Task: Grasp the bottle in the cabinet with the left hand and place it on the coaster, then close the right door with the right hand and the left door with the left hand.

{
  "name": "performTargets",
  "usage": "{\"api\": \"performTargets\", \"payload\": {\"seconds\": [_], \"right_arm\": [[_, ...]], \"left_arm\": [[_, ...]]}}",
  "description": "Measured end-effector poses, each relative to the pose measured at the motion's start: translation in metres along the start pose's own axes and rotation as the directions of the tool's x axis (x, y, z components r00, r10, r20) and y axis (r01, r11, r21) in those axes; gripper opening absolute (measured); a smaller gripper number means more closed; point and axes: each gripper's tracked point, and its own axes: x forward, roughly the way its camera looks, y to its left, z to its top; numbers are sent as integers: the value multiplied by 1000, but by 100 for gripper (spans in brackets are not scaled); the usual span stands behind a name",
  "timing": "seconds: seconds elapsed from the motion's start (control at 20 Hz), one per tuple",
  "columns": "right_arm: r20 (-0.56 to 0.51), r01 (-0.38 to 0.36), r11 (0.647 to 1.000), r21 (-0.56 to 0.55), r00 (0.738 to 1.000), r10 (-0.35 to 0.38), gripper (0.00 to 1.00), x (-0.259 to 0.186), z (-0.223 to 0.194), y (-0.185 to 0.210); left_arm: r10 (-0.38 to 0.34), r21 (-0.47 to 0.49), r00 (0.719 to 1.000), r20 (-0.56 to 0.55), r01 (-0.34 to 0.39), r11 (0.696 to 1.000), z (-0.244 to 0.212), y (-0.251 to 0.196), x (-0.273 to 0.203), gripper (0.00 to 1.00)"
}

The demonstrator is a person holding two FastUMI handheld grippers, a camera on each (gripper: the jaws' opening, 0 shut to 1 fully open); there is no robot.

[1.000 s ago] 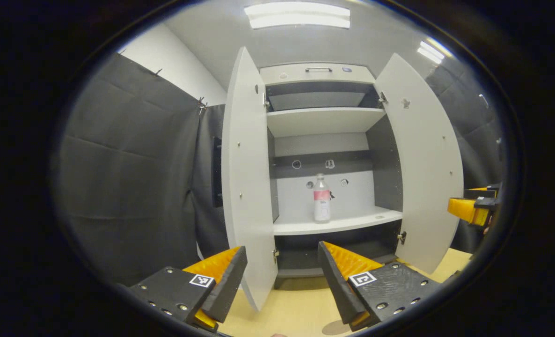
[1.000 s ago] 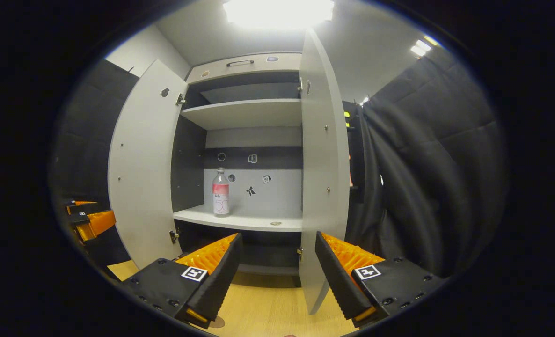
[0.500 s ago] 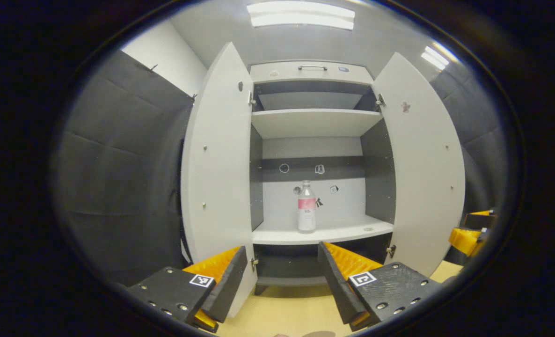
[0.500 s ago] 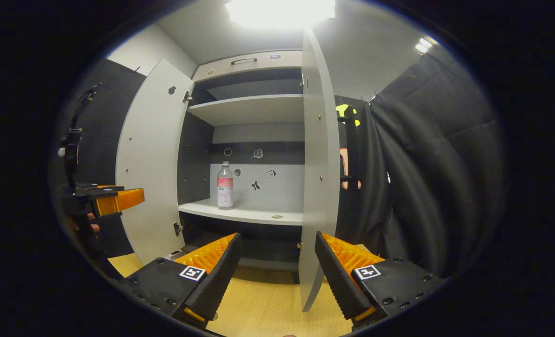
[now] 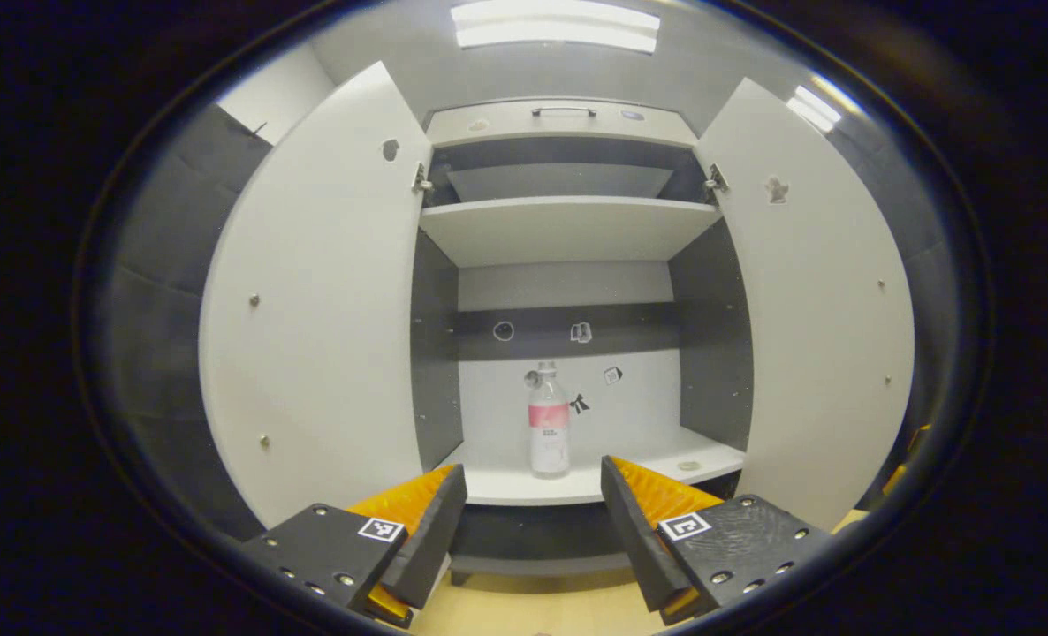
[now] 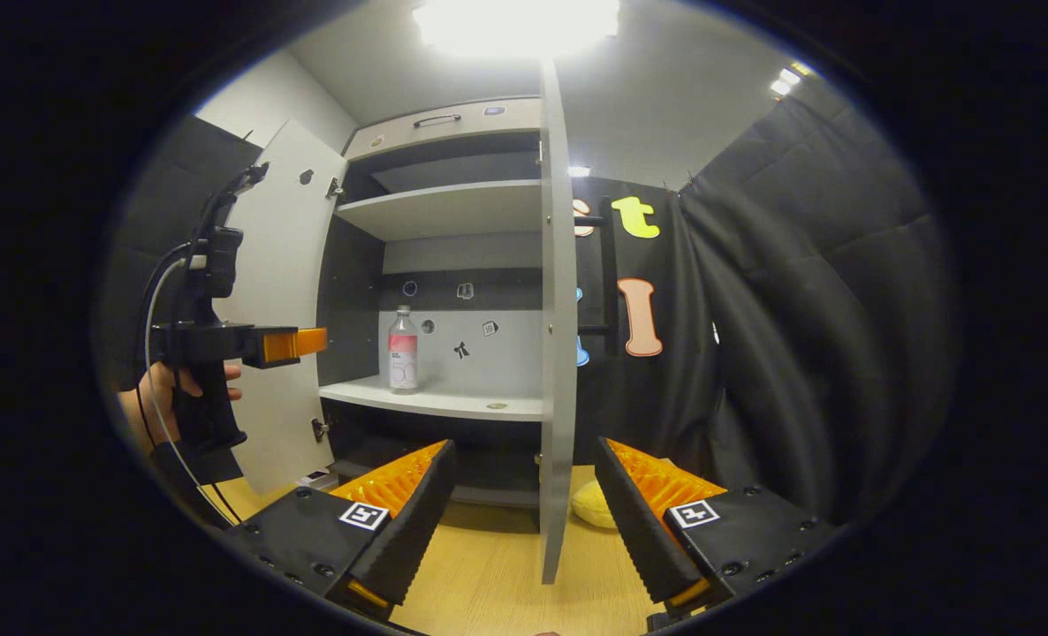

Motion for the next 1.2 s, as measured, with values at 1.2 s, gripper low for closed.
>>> {"api": "performTargets", "payload": {"seconds": [1.2], "right_arm": [[-72,241,970,-31,967,-242,99,26,-22,-16]], "left_arm": [[-69,-75,990,-126,60,995,-75,2,231,88]]}}
